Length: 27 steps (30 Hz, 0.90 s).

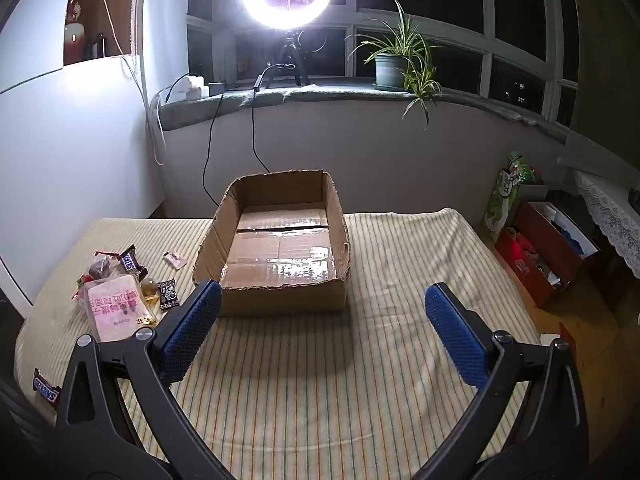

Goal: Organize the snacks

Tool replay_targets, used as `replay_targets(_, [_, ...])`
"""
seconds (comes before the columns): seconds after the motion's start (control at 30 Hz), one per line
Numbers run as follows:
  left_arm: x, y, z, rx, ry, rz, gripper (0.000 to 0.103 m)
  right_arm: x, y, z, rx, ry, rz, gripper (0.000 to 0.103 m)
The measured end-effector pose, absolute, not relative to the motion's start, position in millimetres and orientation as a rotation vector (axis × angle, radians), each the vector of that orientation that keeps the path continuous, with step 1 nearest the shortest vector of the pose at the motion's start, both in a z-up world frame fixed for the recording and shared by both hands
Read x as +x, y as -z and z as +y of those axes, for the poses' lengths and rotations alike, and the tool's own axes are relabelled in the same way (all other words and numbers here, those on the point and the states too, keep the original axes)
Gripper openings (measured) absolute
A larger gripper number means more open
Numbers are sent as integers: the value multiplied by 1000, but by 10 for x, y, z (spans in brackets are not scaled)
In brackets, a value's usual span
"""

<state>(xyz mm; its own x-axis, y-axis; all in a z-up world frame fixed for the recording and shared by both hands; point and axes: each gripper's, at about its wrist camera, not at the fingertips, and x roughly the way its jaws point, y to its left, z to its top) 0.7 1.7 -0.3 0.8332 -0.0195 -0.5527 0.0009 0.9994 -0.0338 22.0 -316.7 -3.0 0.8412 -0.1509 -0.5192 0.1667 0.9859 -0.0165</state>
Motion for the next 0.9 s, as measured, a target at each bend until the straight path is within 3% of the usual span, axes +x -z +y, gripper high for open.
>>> replay_targets(0.9, [-18, -11, 3, -32, -4, 572, 102, 213, 21, -3150, 16, 170, 551, 103])
